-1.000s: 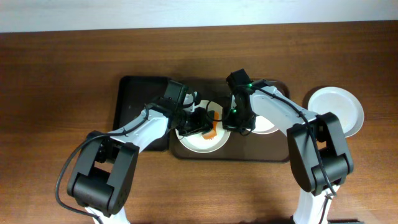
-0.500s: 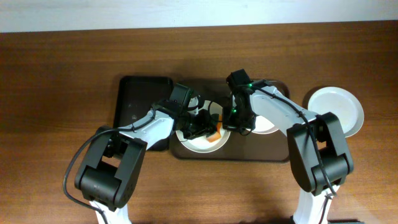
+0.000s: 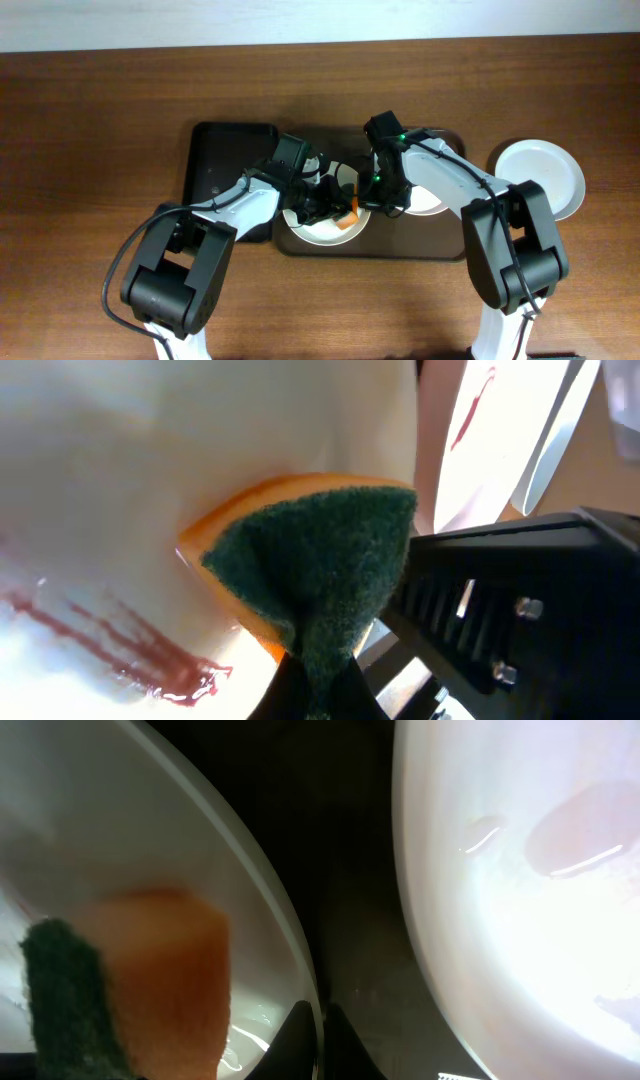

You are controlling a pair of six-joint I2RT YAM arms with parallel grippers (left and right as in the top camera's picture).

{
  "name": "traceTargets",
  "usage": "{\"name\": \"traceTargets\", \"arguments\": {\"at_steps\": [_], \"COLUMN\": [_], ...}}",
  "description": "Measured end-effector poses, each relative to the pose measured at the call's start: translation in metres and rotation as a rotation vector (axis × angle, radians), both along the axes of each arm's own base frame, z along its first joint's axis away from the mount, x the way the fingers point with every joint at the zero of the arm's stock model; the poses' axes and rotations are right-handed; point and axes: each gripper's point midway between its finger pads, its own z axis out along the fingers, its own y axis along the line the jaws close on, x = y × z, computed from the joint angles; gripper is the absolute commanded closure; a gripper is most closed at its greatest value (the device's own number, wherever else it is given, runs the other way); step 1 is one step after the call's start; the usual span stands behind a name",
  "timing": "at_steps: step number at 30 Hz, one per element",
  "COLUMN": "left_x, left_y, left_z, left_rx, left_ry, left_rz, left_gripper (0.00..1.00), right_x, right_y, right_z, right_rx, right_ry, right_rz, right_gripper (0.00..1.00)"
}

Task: Clean dirty plates on tray and stack at the side
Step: 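Wipe the white plate with the sponge in the left gripper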

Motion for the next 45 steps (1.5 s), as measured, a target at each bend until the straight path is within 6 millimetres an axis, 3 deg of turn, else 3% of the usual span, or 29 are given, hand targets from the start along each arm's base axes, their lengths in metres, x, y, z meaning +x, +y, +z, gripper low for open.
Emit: {"name": "traceTargets", "arguments": {"at_steps": [6, 11, 15, 22, 27, 35, 41, 45], "left_x": [-0.012, -0.009, 0.006, 0.051, 0.053, 0.056, 0.037, 0.024], "left_y": [0.009, 0.016, 0.034, 0.077, 0.075, 0.079, 0.085, 0.066], "left_z": [-0.012, -0.017, -0.017, -0.013, -0.009, 0.045, 0.037, 0.033], "left_rx": [0.086, 0.125, 0.129, 0.141, 0.139, 0.163, 0.236, 0.242], "left_ry": [0.047, 0.022, -0.013, -0.134, -0.19, -0.31, -0.232, -0.221], "left_rz": [0.005, 0.001, 0.018, 0.104, 0.055, 0.045, 0.03, -0.015], "left_gripper": [1.0, 1.0, 1.0, 1.0, 1.0, 1.0, 1.0, 1.0], "right_x": [-0.001, -0.001, -0.001, -0.001, -0.001, -0.001, -0.002, -0.002], "right_y": [0.0, 0.0, -0.001, -0.001, -0.001, -0.001, -0.001, -0.001], "right_z": [0.0, 0.0, 0.0, 0.0, 0.0, 0.0, 0.0, 0.0], "right_rx": [-0.002, -0.002, -0.002, -0.002, -0.002, -0.002, -0.002, -0.002], "right_ry": [0.004, 0.005, 0.005, 0.006, 0.006, 0.006, 0.007, 0.006], "right_rz": [0.0, 0.0, 0.0, 0.0, 0.0, 0.0, 0.0, 0.0], "right_gripper": [0.94, 0.94, 0.94, 0.94, 0.94, 0.94, 0.94, 0.94]}}
